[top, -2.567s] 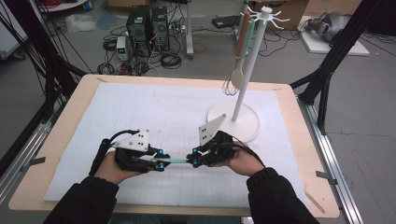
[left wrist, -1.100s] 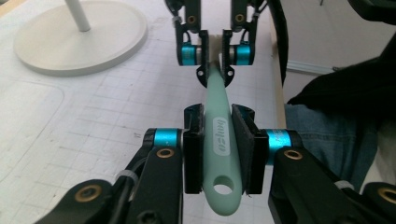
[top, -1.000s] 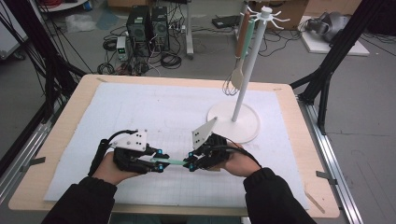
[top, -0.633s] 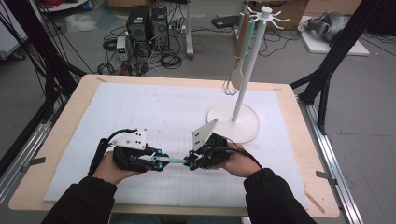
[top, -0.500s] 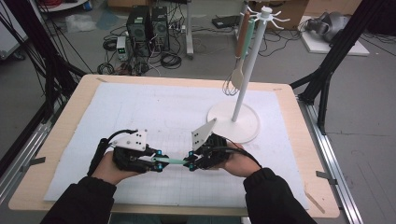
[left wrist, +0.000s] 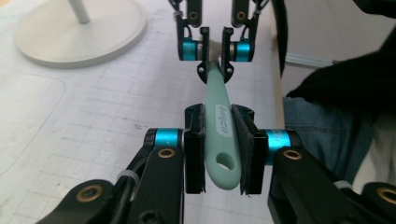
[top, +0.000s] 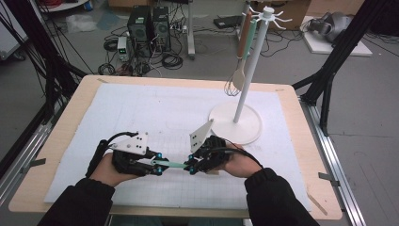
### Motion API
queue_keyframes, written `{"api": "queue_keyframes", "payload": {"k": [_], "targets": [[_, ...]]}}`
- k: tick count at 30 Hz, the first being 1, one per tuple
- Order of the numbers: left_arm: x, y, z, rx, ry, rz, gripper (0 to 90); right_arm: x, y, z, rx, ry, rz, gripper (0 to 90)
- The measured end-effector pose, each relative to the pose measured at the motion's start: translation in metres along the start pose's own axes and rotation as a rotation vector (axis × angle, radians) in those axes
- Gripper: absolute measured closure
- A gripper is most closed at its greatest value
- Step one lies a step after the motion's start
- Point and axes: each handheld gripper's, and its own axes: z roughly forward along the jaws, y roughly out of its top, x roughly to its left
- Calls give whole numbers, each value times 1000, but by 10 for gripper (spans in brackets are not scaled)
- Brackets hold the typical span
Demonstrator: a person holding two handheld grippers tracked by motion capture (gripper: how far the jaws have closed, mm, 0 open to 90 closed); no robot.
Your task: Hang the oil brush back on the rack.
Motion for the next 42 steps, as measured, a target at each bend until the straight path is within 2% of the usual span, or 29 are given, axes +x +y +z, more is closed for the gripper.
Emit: {"api": "queue_keyframes", "payload": {"k": [2, 5, 8, 10, 15, 18, 19, 29, 32, 35, 38, 39, 40, 42], "targets": [[3, 0, -2, -25, 12, -31, 696, 1, 1, 0, -2, -30, -15, 813], [4, 1, -3, -41, 26, -54, 702, 1, 1, 0, -10, -84, -20, 813], [6, 2, -5, -39, 28, -47, 735, 1, 1, -3, -32, -103, -22, 813], [6, 2, -3, -46, 17, -57, 748, 1, 1, -3, -30, -101, -21, 813], [6, 2, -3, -51, -22, -49, 788, 3, 1, -2, -9, -94, -24, 815], [5, 2, -2, -51, -20, -46, 824, 5, 1, -2, -6, -89, -26, 826], [5, 2, -3, -49, -22, -32, 827, 4, 1, -2, -11, -82, -23, 826], [2, 3, -2, -43, -16, -16, 831, 3, 2, -5, -21, -57, -7, 798], [2, 4, -2, -46, -12, -14, 831, 3, 4, -3, -12, -63, -18, 796], [2, 4, -2, -47, -16, -11, 829, 3, 4, -1, -4, -62, -25, 836], [3, 3, -3, -57, -29, -27, 805, 3, 3, 0, -17, -41, -19, 844], [3, 3, -3, -56, -16, -38, 724, 3, 3, 0, -18, -43, -19, 845], [2, 2, -4, -52, -12, -36, 684, 2, 2, 0, -21, -40, -11, 845], [2, 1, -6, -55, 1, -36, 670, 2, -1, -2, -21, -50, -4, 845]]}}
